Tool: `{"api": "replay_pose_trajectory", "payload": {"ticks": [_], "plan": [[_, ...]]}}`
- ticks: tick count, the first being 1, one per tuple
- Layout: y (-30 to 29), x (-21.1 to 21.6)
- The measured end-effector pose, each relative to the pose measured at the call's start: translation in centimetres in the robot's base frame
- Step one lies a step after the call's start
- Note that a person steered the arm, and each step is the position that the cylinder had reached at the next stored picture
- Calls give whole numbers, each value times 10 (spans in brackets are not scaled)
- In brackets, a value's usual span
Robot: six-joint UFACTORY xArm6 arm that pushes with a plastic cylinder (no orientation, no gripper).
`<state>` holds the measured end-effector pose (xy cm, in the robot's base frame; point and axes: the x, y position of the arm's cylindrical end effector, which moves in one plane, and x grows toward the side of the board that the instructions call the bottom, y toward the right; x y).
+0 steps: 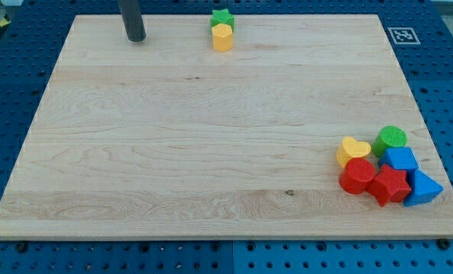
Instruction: Place the green star above the yellow heart
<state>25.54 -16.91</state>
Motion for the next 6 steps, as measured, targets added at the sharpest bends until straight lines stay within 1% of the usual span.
{"api": "replay_pose_trajectory", "payload": {"ticks": [1,2,3,4,6], "plan": [[0,0],[-8,-21],[1,-46],[39,-61],[124,-61]]}}
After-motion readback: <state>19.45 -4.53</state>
